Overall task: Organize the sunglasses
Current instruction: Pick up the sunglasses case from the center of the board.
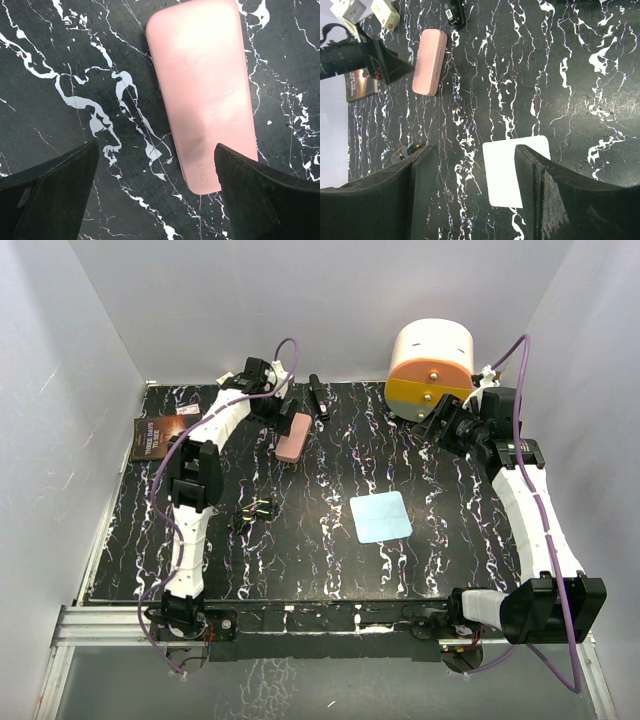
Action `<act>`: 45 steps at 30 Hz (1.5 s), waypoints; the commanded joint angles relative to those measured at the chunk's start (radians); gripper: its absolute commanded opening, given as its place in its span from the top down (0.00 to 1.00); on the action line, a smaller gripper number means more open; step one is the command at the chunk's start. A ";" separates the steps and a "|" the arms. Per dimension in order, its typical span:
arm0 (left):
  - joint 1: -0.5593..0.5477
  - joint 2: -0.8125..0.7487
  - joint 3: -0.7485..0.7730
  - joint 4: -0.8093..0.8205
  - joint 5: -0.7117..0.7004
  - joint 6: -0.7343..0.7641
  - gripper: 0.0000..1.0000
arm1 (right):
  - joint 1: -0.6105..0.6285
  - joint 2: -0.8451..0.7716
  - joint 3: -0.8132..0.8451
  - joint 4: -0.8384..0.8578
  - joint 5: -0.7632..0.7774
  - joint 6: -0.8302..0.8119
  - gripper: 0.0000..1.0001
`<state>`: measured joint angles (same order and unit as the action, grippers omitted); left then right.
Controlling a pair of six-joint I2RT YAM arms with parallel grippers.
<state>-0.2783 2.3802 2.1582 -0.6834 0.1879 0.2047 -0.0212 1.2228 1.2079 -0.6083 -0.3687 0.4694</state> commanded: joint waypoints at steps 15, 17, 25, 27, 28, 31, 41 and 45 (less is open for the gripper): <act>-0.092 0.027 0.073 0.028 -0.128 0.037 0.03 | 0.003 -0.023 -0.048 0.035 0.013 -0.025 0.34; -0.091 0.029 0.074 0.035 -0.137 0.041 0.03 | 0.003 -0.020 -0.051 0.035 0.010 -0.027 0.34; -0.091 0.056 0.107 0.045 -0.166 0.047 0.03 | 0.003 -0.009 -0.062 0.044 -0.001 -0.028 0.34; -0.091 0.074 0.120 0.041 -0.173 0.048 0.03 | 0.003 -0.009 -0.062 0.045 0.000 -0.028 0.34; -0.091 0.081 0.127 0.039 -0.176 0.047 0.03 | 0.003 -0.009 -0.063 0.045 0.000 -0.028 0.34; -0.096 0.092 0.133 0.037 -0.171 0.047 0.03 | 0.003 -0.008 -0.066 0.045 -0.001 -0.028 0.34; -0.103 0.112 0.153 0.010 -0.119 0.022 0.03 | 0.003 -0.005 -0.075 0.048 -0.001 -0.028 0.34; -0.107 0.084 0.117 0.011 -0.104 0.023 0.03 | 0.003 -0.005 -0.079 0.048 -0.001 -0.029 0.34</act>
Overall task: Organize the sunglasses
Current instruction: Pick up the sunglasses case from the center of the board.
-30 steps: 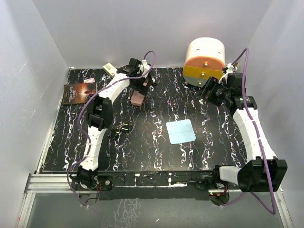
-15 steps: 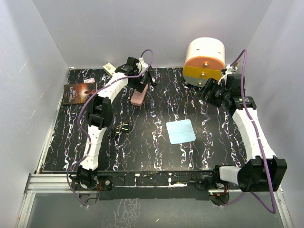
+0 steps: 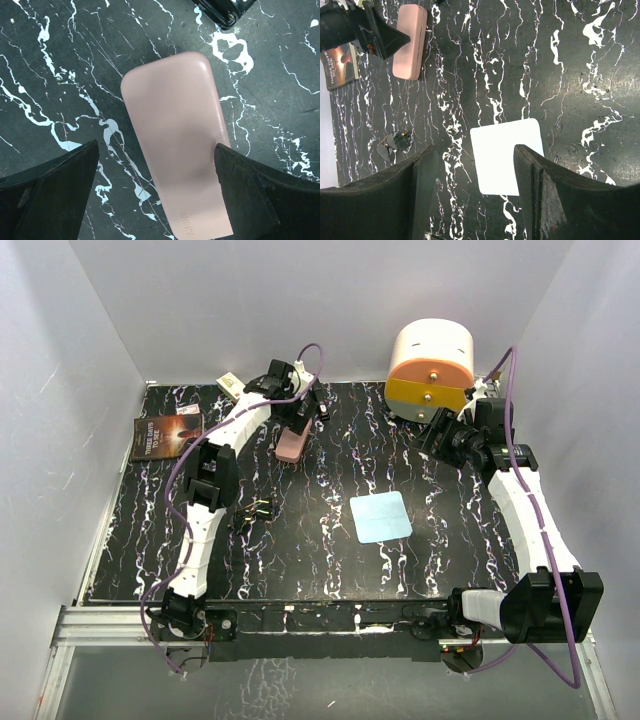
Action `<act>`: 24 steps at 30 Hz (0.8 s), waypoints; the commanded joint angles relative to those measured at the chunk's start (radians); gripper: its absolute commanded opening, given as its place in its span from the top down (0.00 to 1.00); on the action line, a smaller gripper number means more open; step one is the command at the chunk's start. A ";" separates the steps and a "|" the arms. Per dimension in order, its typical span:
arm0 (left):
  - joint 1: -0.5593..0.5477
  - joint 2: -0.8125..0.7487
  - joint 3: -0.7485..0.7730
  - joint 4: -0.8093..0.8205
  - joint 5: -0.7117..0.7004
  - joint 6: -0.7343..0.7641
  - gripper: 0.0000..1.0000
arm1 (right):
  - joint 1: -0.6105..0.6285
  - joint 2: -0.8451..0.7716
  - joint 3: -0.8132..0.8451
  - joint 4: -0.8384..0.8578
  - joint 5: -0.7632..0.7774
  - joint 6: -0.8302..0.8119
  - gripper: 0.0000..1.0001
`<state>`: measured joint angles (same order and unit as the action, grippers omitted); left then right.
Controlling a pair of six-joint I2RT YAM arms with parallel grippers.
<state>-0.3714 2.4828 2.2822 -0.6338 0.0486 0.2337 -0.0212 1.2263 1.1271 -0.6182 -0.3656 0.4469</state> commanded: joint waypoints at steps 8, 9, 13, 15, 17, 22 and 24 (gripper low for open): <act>-0.024 -0.039 -0.061 -0.047 0.052 -0.005 0.03 | 0.003 -0.002 -0.005 0.072 -0.021 -0.002 0.34; -0.027 -0.038 -0.066 -0.042 0.047 -0.004 0.03 | 0.003 -0.002 -0.006 0.073 -0.020 -0.002 0.34; -0.038 -0.030 -0.070 -0.046 0.021 -0.009 0.03 | 0.003 -0.003 -0.010 0.072 -0.019 -0.002 0.34; -0.048 -0.035 -0.082 -0.036 0.002 -0.008 0.03 | 0.003 -0.002 -0.013 0.073 -0.018 -0.003 0.34; -0.058 -0.038 -0.098 -0.022 -0.023 0.003 0.03 | 0.003 0.001 -0.015 0.074 -0.021 -0.002 0.34; -0.067 -0.021 -0.093 -0.027 -0.048 0.012 0.03 | 0.003 0.002 -0.015 0.073 -0.025 -0.004 0.33; -0.067 -0.018 -0.093 -0.028 -0.048 0.011 0.03 | 0.003 0.003 -0.013 0.072 -0.021 -0.004 0.33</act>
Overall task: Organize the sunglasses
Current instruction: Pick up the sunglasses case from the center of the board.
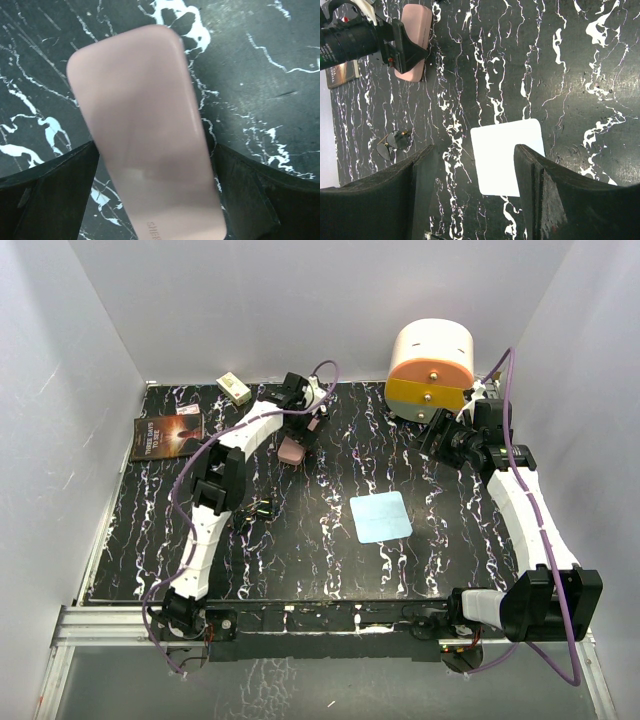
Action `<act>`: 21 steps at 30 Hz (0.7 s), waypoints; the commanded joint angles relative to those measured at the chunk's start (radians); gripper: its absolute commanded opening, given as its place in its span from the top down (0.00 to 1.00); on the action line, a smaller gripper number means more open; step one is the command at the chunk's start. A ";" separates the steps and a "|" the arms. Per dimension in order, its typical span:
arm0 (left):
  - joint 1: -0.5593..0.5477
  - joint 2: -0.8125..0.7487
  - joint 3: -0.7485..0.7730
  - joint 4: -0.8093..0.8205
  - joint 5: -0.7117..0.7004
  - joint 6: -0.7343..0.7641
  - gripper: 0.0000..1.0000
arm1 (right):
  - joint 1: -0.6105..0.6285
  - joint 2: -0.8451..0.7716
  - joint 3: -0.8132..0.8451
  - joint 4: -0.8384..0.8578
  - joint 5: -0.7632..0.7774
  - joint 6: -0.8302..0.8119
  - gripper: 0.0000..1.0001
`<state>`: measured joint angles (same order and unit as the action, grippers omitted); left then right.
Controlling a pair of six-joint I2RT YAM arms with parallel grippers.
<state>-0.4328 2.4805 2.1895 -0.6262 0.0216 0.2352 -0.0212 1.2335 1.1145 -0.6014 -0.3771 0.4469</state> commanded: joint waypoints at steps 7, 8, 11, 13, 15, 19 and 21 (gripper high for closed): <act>-0.006 -0.002 0.007 -0.057 -0.001 0.002 0.03 | 0.003 -0.005 -0.005 0.054 -0.001 -0.005 0.33; -0.006 -0.005 0.006 -0.066 0.015 -0.001 0.04 | 0.003 -0.006 -0.007 0.054 0.002 -0.006 0.33; -0.006 -0.016 -0.005 -0.099 0.072 -0.011 0.26 | 0.003 -0.007 -0.006 0.051 0.013 -0.008 0.33; -0.009 -0.033 -0.027 -0.116 0.105 -0.019 0.51 | 0.003 -0.010 -0.004 0.048 0.020 -0.010 0.33; -0.011 -0.058 -0.062 -0.134 0.160 -0.024 0.70 | 0.003 -0.011 -0.001 0.043 0.026 -0.008 0.33; -0.034 -0.133 -0.167 -0.154 0.268 -0.045 0.95 | 0.003 -0.009 0.001 0.036 0.036 -0.004 0.33; -0.055 -0.168 -0.219 -0.165 0.311 -0.055 0.97 | 0.003 -0.008 -0.001 0.034 0.038 -0.001 0.34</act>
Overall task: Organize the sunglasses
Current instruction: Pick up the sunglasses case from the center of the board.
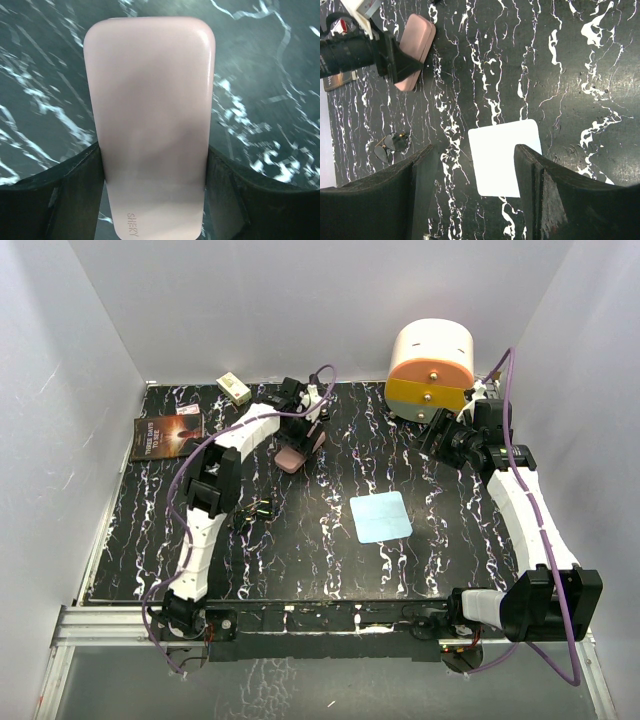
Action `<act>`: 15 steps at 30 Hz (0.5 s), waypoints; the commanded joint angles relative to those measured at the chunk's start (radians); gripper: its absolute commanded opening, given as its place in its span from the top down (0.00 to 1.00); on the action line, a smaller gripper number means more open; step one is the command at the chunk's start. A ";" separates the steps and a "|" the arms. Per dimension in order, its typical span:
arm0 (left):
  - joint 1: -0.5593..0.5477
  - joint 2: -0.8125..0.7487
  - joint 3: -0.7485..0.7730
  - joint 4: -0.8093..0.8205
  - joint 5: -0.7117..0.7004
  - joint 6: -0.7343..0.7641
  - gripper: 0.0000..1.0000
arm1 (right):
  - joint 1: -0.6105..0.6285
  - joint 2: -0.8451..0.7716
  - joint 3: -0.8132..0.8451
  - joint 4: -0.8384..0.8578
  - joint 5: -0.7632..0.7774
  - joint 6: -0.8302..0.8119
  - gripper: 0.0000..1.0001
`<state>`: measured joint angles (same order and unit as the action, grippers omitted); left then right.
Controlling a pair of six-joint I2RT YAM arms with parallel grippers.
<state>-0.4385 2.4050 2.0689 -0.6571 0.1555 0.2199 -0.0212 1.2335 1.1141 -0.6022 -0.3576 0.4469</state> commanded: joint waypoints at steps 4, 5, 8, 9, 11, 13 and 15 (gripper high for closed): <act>-0.121 -0.159 -0.183 -0.122 0.195 -0.042 0.99 | 0.003 -0.008 -0.013 0.034 0.020 0.002 0.34; -0.145 -0.172 -0.205 -0.111 0.184 -0.037 0.99 | 0.003 -0.009 -0.015 0.031 0.022 0.004 0.34; -0.223 -0.199 -0.275 -0.088 0.171 -0.034 0.99 | 0.003 -0.009 -0.018 0.019 0.030 0.003 0.34; -0.244 -0.202 -0.293 -0.088 0.174 -0.035 0.99 | 0.003 -0.008 -0.017 0.011 0.034 0.001 0.34; -0.271 -0.207 -0.319 -0.086 0.196 -0.047 1.00 | 0.002 -0.009 -0.015 -0.007 0.054 -0.007 0.34; -0.279 -0.217 -0.333 -0.080 0.259 -0.066 1.00 | 0.003 -0.012 -0.011 -0.023 0.076 -0.013 0.34; -0.278 -0.226 -0.321 -0.089 0.345 -0.076 1.00 | 0.002 -0.013 -0.007 -0.038 0.096 -0.017 0.34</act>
<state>-0.7124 2.2211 1.7802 -0.6781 0.2955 0.1890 -0.0212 1.2350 1.0916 -0.6369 -0.3122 0.4454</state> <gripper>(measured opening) 0.665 0.660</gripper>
